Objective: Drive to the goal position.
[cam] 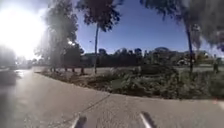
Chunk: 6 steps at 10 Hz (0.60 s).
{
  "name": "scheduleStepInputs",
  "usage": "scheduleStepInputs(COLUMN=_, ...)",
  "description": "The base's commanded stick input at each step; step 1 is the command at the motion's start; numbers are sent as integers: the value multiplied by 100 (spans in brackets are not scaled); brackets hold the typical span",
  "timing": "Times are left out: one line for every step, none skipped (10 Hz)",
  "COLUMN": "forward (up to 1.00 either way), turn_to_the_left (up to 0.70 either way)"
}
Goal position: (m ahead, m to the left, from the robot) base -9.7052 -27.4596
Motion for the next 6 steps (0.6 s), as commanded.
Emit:
scheduleStepInputs(forward=0, turn_to_the_left=-100)
scheduleStepInputs(forward=0, turn_to_the_left=-100)
scheduleStepInputs(forward=0, turn_to_the_left=-100)
scheduleStepInputs(forward=0, turn_to_the_left=-100)
scheduleStepInputs(forward=0, turn_to_the_left=-100)
scheduleStepInputs(forward=0, turn_to_the_left=-100)
